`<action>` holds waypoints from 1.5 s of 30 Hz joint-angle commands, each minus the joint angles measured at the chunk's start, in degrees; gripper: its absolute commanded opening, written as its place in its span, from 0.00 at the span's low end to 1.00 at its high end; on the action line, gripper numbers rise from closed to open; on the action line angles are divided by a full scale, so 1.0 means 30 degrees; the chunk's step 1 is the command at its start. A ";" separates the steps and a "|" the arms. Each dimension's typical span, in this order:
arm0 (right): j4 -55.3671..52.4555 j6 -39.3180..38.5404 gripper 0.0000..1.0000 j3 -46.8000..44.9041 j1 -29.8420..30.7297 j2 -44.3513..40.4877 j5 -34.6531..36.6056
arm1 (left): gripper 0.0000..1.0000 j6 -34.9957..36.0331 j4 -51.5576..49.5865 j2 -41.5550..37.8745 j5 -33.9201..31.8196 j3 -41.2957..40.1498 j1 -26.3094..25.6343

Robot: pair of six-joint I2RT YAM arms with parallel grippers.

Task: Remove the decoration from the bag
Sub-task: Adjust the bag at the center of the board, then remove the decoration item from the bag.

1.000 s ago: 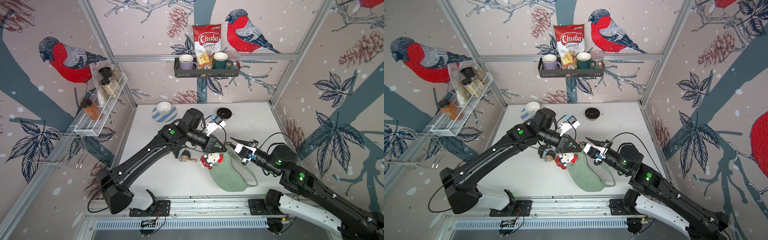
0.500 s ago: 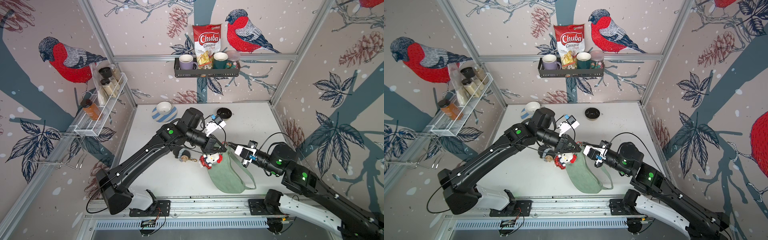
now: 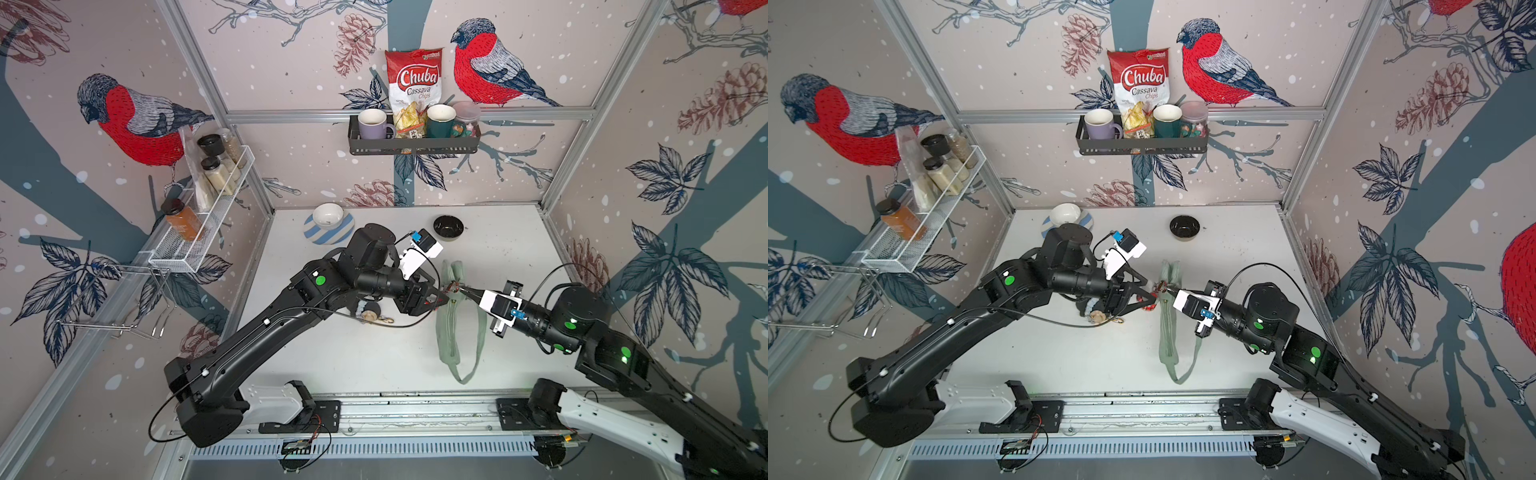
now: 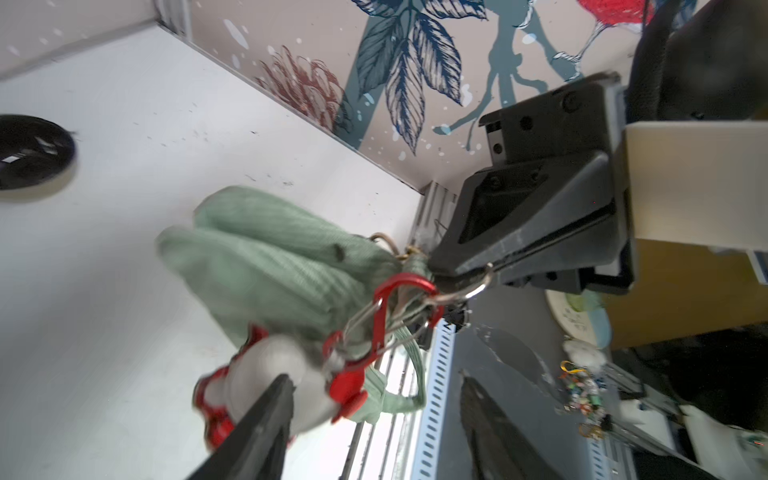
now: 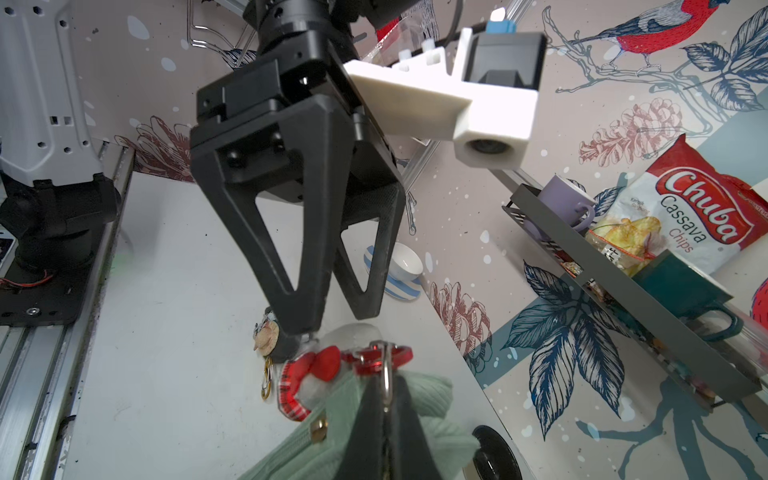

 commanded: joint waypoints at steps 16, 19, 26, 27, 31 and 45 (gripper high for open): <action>-0.0399 0.1036 0.00 0.0741 -0.0009 -0.0570 -0.1215 | 0.66 0.3775 0.7501 -0.2208 -0.2166 -0.4253 -0.1245; -0.0458 0.1148 0.00 0.0763 -0.0005 -0.0579 -0.1330 | 0.64 0.3649 0.8283 -0.2082 -0.0512 -0.4396 -0.1245; -0.0339 0.1255 0.00 0.0734 -0.0012 -0.0554 -0.1368 | 0.65 0.2996 0.9157 -0.1737 -0.0713 -0.4505 -0.1670; -0.0306 0.1269 0.00 0.0734 -0.0023 -0.0528 -0.1388 | 0.66 0.3214 0.9029 -0.1671 -0.0973 -0.4445 -0.1770; -0.0326 0.1255 0.00 0.0843 -0.0009 -0.0492 -0.1471 | 0.64 0.3816 0.8943 -0.1540 -0.1173 -0.4311 -0.1801; 0.0003 0.1481 0.00 0.0765 -0.0002 -0.0492 -0.1670 | 0.43 0.4420 0.7982 -0.1110 0.0217 -0.3936 -0.1797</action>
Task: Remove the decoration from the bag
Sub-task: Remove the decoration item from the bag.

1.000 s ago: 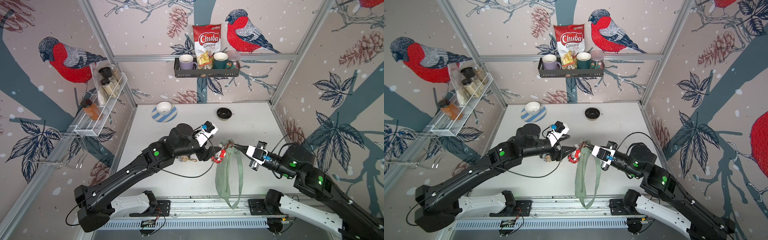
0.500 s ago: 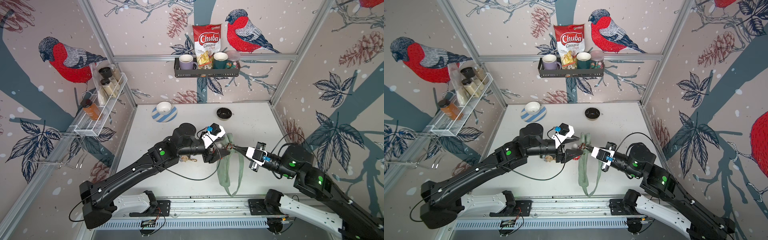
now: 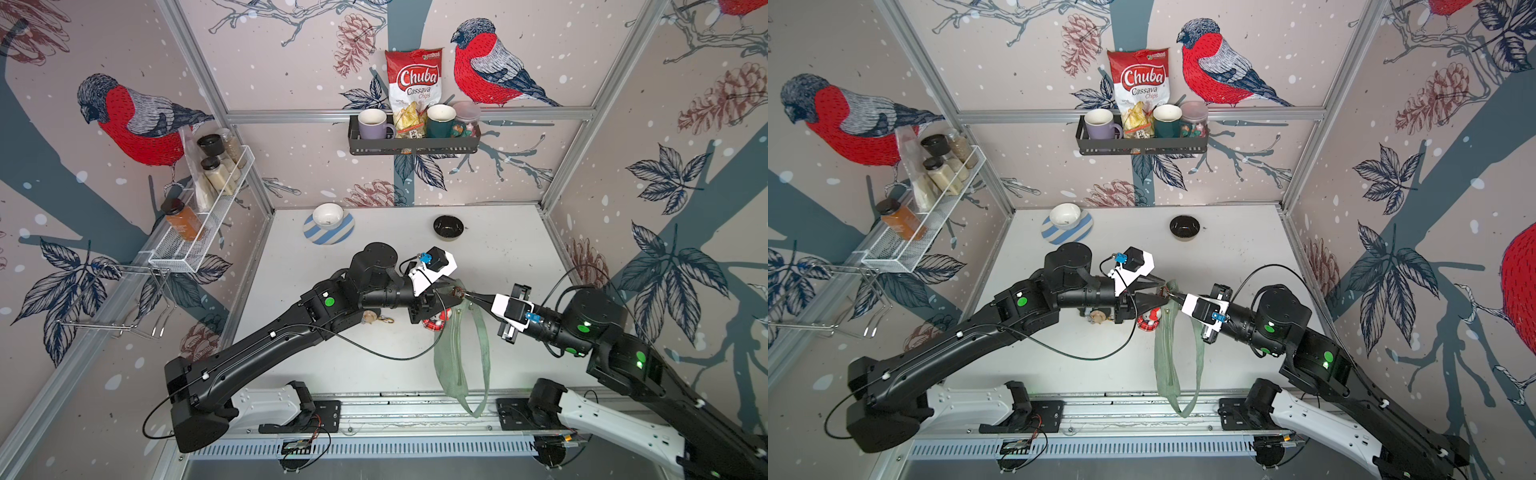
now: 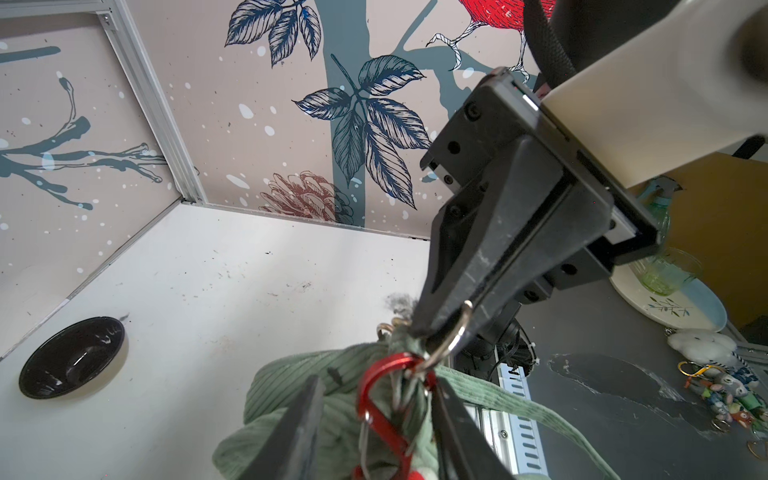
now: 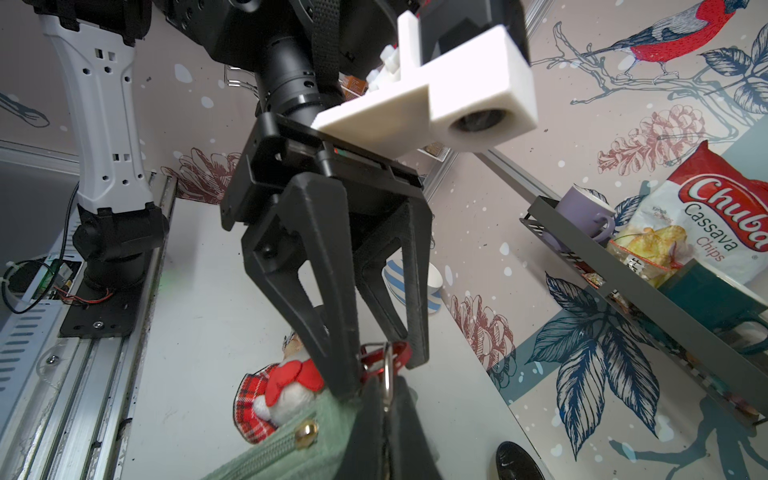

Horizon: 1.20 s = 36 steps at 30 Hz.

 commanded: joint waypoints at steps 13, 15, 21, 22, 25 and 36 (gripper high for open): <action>0.1041 0.0598 0.00 0.0137 -0.0012 -0.0057 -0.0321 | 0.46 0.0189 0.0602 -0.0388 -0.0391 -0.0777 -0.0048; 0.1033 0.0627 0.00 0.0137 -0.0019 -0.0083 -0.0361 | 0.46 0.0173 0.0642 -0.0346 -0.0448 -0.0776 -0.0056; 0.0966 0.0717 0.00 0.0134 -0.0001 -0.0100 -0.0401 | 0.46 -0.0118 0.1196 -0.0348 -0.0984 -0.0945 -0.0045; 0.0925 0.0740 0.00 0.0111 -0.0007 -0.0110 -0.0404 | 0.45 -0.0186 0.1417 -0.0401 -0.1015 -0.1047 -0.0058; 0.0891 0.0787 0.00 0.0079 -0.0014 -0.0112 -0.0442 | 0.43 -0.0375 0.1813 -0.0436 -0.1074 -0.1203 -0.0060; 0.0804 0.0890 0.00 0.0049 -0.0022 -0.0102 -0.0612 | 0.40 -0.0792 0.2665 -0.0269 -0.0985 -0.1318 -0.0060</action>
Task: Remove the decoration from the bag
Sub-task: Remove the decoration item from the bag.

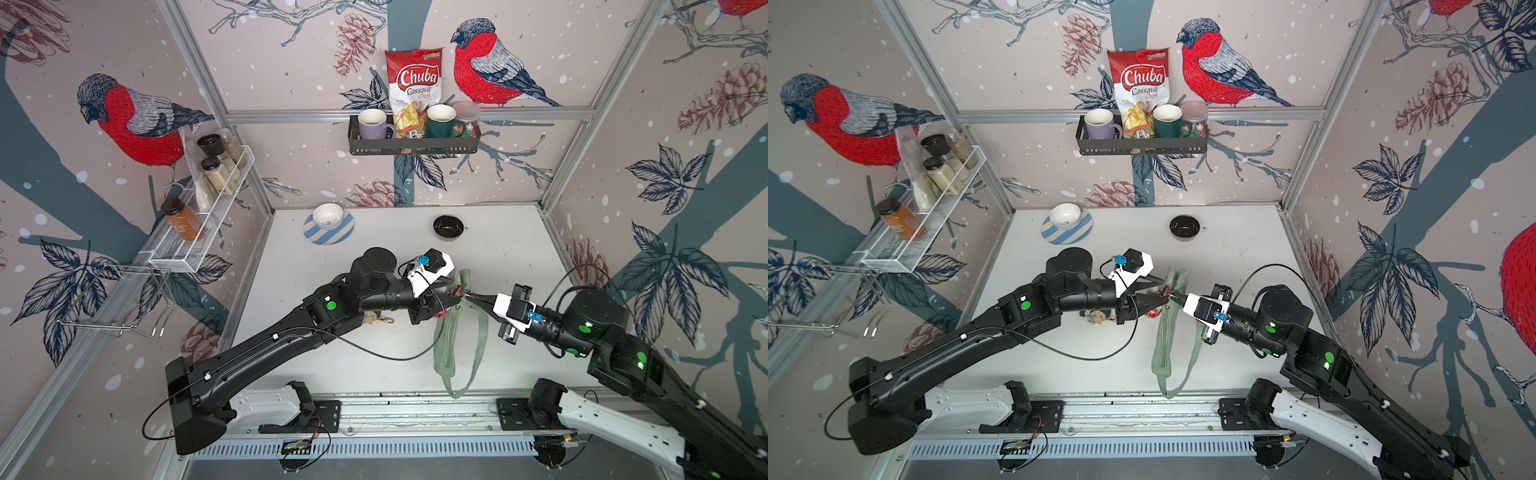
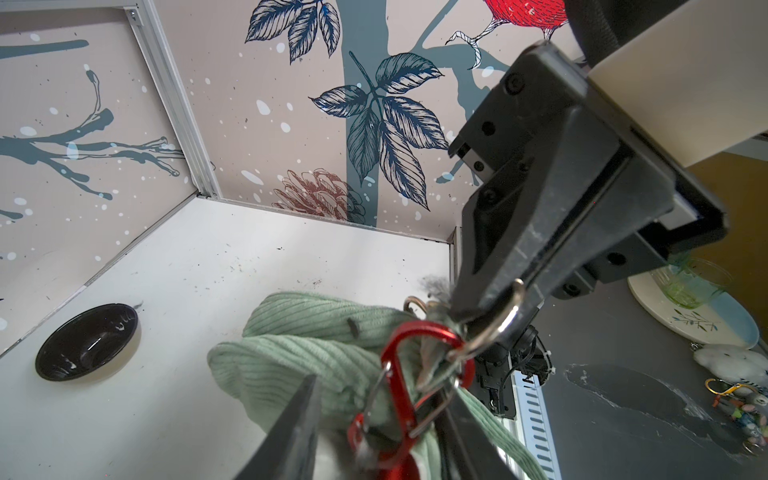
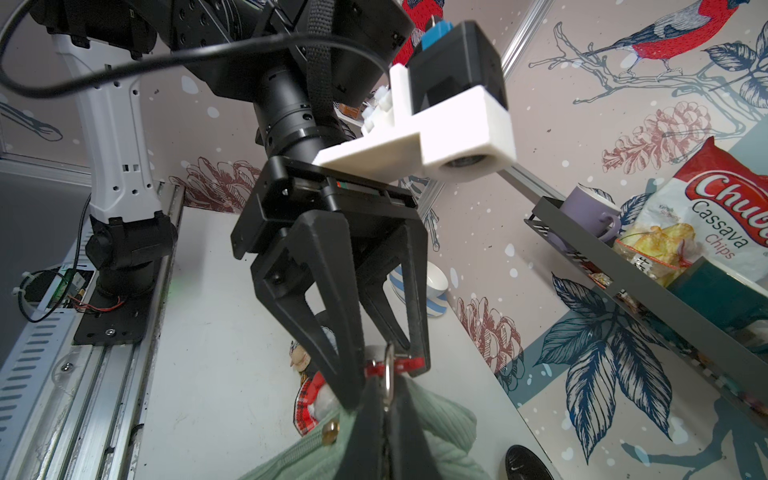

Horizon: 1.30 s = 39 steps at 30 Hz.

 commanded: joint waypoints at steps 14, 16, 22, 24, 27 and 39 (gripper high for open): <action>0.0526 0.0401 0.00 0.0006 -0.0007 -0.0287 -0.0255 | 0.37 -0.0211 0.1045 -0.0299 0.1108 -0.0386 -0.0031; 0.0447 0.0336 0.00 -0.0009 -0.0016 -0.0372 -0.0293 | 0.44 -0.0211 0.0904 -0.0422 0.1375 -0.0442 -0.0006; 0.0189 -0.0045 0.00 0.0018 -0.0015 -0.0511 -0.0636 | 0.51 0.0074 0.0008 -0.0306 0.2028 -0.0001 0.0116; 0.0253 0.0046 0.00 0.0020 -0.0024 -0.0480 -0.0720 | 0.52 0.0006 0.0170 -0.0211 0.1921 0.0056 0.0116; 0.0411 0.0231 0.00 -0.0037 -0.0014 -0.0436 -0.0817 | 0.52 -0.0175 0.0747 -0.0046 0.1732 0.0077 0.0116; 0.0479 0.0342 0.00 0.0049 -0.0024 -0.0343 -0.0770 | 0.31 0.0297 0.0555 0.0087 0.1407 0.0077 0.0116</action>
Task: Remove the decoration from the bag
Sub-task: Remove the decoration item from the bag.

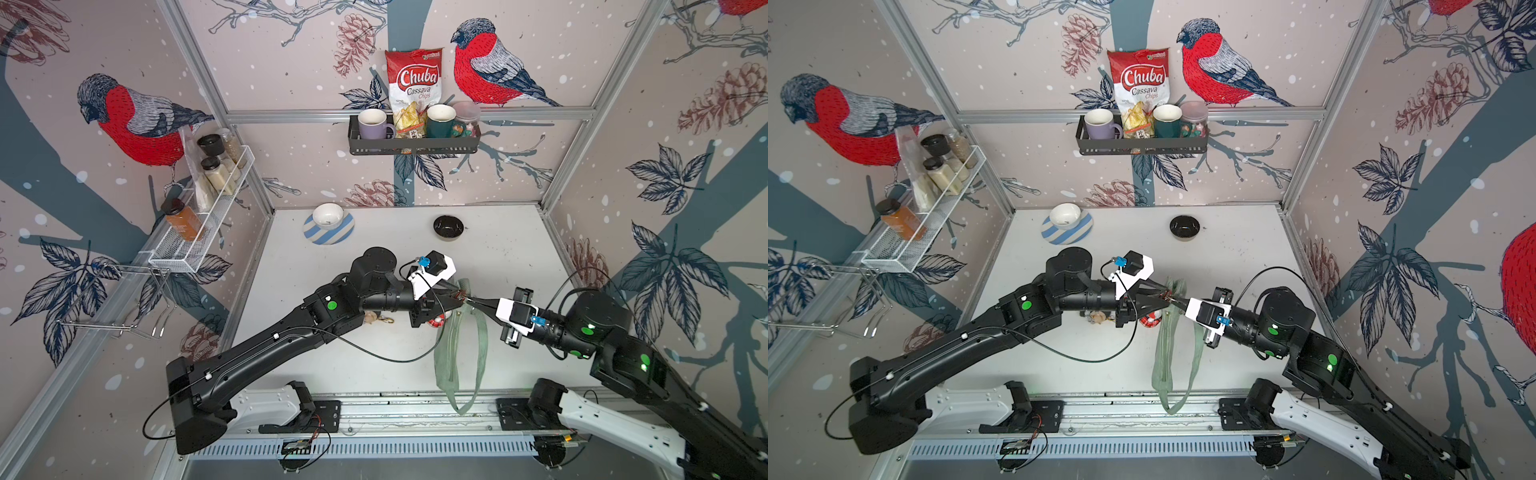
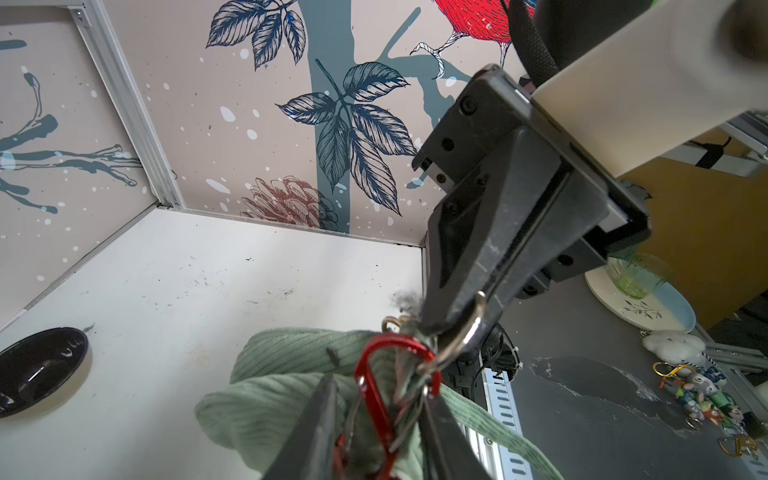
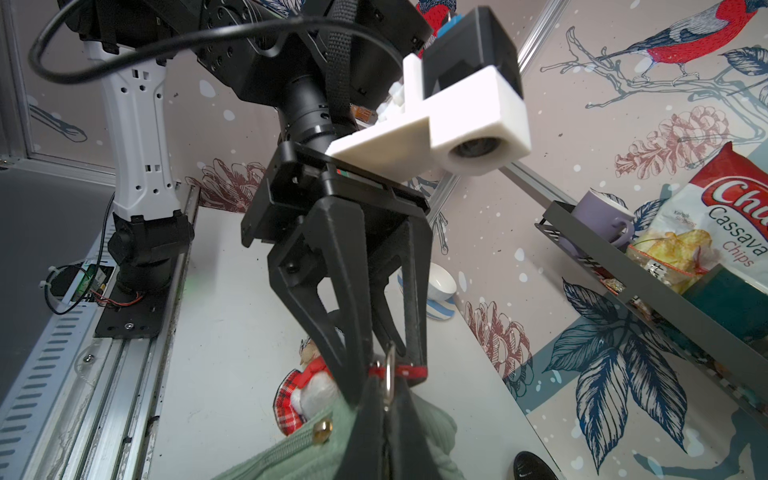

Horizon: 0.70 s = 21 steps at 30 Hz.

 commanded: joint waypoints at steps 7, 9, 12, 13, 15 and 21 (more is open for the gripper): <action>0.0871 0.0430 0.00 0.0137 -0.0011 0.0013 -0.0193 | 0.21 0.0267 0.0427 -0.0015 -0.0042 0.0039 0.0070; 0.0825 0.0426 0.00 0.0165 -0.0004 0.0000 -0.0193 | 0.17 0.0259 0.0530 -0.0038 0.0092 0.0017 0.0072; 0.0813 0.0421 0.00 0.0188 0.0000 -0.0010 -0.0164 | 0.13 0.0207 0.0550 0.0007 0.0262 0.0037 0.0072; 0.0810 0.0418 0.00 0.0195 -0.0018 -0.0013 -0.0164 | 0.11 0.0181 0.0551 0.0032 0.0333 0.0043 0.0072; 0.0758 0.0377 0.00 0.0224 -0.0005 -0.0010 -0.0164 | 0.06 0.0127 0.0649 0.0026 0.0381 0.0001 0.0072; 0.0591 0.0328 0.00 0.0254 -0.0006 -0.0093 -0.0089 | 0.00 -0.0038 0.0914 -0.0047 0.0123 -0.0066 0.0072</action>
